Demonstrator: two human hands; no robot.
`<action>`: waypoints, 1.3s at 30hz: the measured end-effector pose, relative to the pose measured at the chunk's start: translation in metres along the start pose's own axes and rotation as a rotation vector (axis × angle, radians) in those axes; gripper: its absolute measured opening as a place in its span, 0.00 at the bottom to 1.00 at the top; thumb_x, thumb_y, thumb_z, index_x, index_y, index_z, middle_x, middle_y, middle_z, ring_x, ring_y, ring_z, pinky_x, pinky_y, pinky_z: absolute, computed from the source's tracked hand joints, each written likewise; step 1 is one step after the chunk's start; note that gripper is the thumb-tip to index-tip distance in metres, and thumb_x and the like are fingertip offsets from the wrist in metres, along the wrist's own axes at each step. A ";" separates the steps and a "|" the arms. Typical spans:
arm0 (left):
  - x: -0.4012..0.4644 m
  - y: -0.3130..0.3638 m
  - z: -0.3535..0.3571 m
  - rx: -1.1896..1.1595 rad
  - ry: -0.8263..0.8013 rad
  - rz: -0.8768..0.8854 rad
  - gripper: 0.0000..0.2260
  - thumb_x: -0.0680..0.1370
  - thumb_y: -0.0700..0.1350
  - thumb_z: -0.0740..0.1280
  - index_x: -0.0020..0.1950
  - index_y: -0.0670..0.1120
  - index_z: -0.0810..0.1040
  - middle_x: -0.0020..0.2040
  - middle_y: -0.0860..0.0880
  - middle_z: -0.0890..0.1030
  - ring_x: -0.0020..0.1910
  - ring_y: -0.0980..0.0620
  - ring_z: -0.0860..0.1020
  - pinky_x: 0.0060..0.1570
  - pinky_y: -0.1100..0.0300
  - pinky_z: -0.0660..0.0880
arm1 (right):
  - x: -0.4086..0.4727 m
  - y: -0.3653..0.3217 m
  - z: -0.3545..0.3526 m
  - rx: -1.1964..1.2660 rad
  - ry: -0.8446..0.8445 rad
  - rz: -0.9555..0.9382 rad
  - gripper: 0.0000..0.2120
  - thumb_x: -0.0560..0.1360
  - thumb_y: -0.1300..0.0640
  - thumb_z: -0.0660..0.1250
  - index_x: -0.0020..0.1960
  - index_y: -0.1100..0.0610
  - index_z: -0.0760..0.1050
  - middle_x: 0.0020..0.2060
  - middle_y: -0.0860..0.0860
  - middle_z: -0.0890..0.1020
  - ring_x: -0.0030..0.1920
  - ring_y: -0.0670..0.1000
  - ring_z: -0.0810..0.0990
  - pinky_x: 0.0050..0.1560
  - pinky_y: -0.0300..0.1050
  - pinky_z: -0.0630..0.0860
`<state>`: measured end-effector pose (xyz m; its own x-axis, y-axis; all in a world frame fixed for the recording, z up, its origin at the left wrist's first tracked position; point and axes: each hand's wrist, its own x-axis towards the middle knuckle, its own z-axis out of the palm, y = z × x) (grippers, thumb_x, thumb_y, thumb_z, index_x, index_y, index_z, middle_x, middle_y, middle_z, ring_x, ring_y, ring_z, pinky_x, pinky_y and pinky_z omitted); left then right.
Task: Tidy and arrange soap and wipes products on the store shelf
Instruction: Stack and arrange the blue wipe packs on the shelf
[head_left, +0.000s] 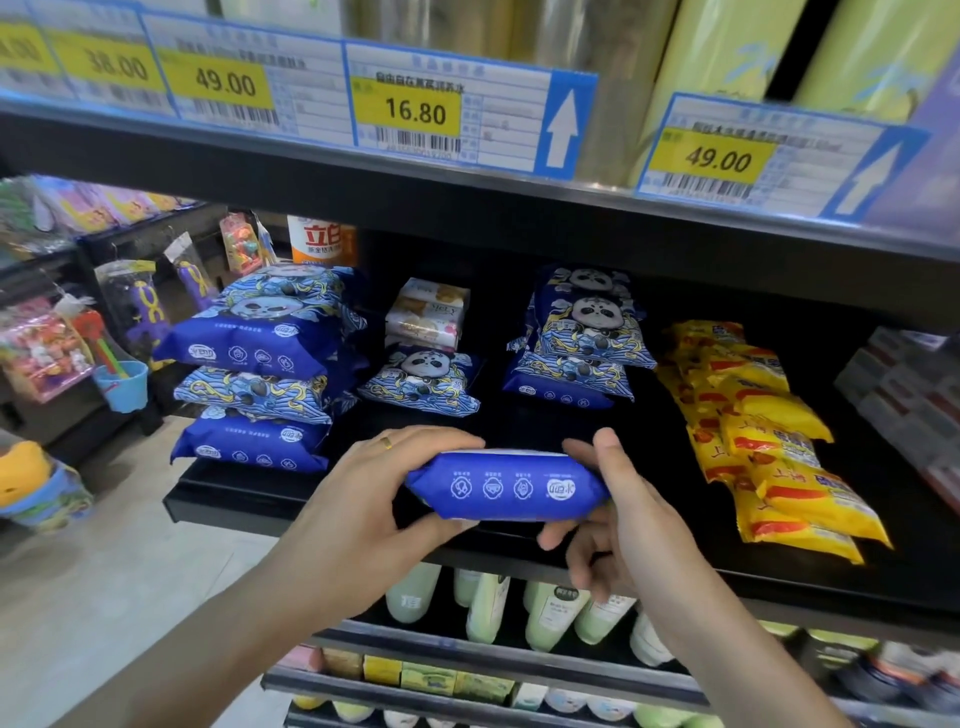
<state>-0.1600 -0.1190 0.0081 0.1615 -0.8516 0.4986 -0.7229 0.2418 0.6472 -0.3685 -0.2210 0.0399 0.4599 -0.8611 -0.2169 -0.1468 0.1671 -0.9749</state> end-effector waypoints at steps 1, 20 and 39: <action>0.000 0.000 0.000 -0.030 0.000 -0.022 0.26 0.73 0.49 0.80 0.67 0.63 0.77 0.64 0.64 0.80 0.65 0.54 0.78 0.65 0.48 0.74 | -0.001 0.000 0.000 -0.019 0.029 -0.047 0.29 0.64 0.23 0.56 0.56 0.36 0.77 0.34 0.55 0.85 0.24 0.52 0.74 0.23 0.40 0.67; 0.010 0.003 -0.002 -0.598 0.045 -0.408 0.16 0.77 0.53 0.74 0.62 0.50 0.81 0.56 0.52 0.88 0.57 0.53 0.85 0.55 0.63 0.80 | 0.007 0.009 0.003 -1.029 -0.040 -0.932 0.38 0.72 0.40 0.74 0.77 0.37 0.60 0.81 0.34 0.54 0.83 0.47 0.49 0.75 0.50 0.58; 0.000 -0.021 -0.009 -0.266 0.041 -0.370 0.12 0.82 0.56 0.59 0.63 0.62 0.77 0.55 0.60 0.86 0.56 0.59 0.82 0.59 0.60 0.75 | 0.076 -0.053 0.014 -0.832 0.043 -0.838 0.25 0.74 0.49 0.76 0.68 0.42 0.73 0.60 0.40 0.77 0.63 0.47 0.76 0.61 0.46 0.76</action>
<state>-0.1383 -0.1202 -0.0002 0.4073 -0.8852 0.2248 -0.4149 0.0399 0.9090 -0.3141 -0.2885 0.0749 0.6564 -0.5713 0.4926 -0.3460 -0.8083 -0.4763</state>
